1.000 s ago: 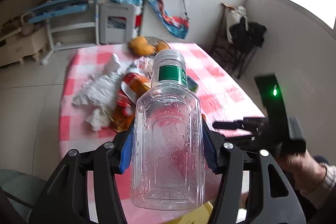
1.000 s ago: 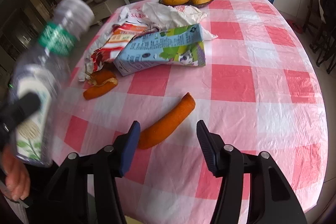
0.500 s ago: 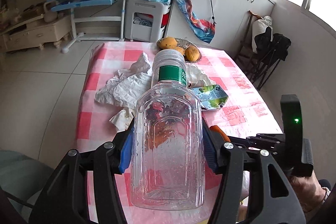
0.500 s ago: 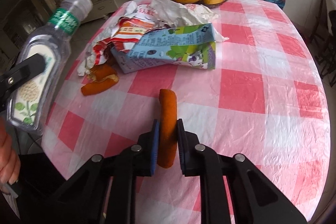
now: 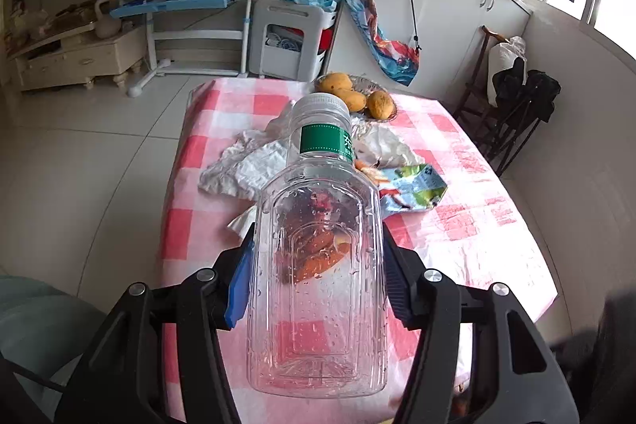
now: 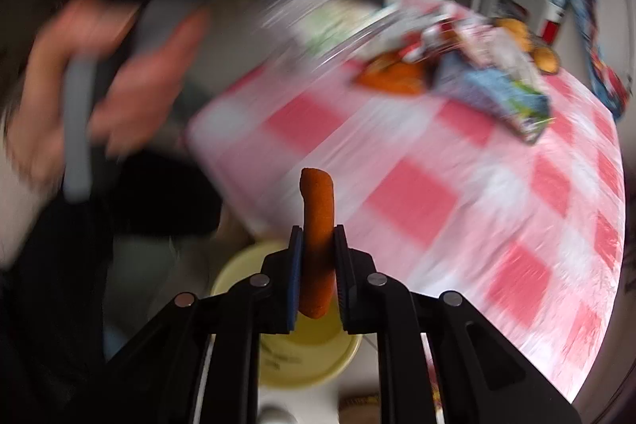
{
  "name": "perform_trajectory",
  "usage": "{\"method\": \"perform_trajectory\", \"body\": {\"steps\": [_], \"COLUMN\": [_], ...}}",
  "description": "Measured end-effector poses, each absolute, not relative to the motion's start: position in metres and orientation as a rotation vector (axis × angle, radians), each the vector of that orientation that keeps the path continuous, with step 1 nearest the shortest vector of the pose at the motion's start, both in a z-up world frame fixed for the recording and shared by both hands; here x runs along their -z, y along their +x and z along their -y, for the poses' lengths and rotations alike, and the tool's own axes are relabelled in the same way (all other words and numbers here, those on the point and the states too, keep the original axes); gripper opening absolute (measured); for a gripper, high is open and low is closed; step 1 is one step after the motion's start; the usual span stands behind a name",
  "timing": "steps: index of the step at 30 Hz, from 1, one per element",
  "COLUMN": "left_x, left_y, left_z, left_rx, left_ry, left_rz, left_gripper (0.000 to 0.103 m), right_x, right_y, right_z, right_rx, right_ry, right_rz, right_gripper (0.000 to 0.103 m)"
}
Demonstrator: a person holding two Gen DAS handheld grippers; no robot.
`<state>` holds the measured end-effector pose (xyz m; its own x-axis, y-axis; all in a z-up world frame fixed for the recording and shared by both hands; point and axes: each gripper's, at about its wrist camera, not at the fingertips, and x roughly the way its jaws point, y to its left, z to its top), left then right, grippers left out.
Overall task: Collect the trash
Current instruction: 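Drop the orange peel into the yellow bucket with the right gripper while the left gripper drops the bottle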
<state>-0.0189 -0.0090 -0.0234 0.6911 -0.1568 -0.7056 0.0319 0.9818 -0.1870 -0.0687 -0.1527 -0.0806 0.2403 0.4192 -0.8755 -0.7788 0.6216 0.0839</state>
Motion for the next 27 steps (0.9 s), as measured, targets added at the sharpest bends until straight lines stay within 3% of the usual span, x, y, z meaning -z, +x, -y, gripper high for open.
{"method": "perform_trajectory", "body": {"steps": [5,7,9,13,15,27], "left_x": [0.019,0.02,0.025,0.035,0.04,0.097], "left_y": [-0.038,-0.052,-0.063,-0.093,-0.106,-0.183], "left_z": [0.011,0.012,0.013,0.021,0.023,0.067], "left_rx": [0.108,0.106,0.104,0.101,0.093,0.177], "left_ry": [-0.136,-0.148,-0.152,-0.135,-0.134,-0.081], "left_rz": [-0.788,-0.79,-0.806,-0.84,-0.853,-1.116], "left_gripper": [0.054,0.054,0.054,0.054,0.054,0.057], "right_x": [0.096,0.097,0.089,0.068,0.06,0.025], "right_y": [-0.109,-0.112,-0.112,-0.105,-0.094,-0.054], "right_z": [0.142,0.145,0.149,0.164,0.17,0.208], "right_rx": [-0.932,-0.937,-0.936,-0.889,-0.819,-0.436], "right_ry": [-0.517,-0.505,-0.487,-0.416,-0.392,-0.212], "right_rz": [-1.1,-1.1,-1.065,-0.965,-0.906,-0.696], "right_gripper": [0.019,0.029,0.052,0.057,0.068,0.083]}}
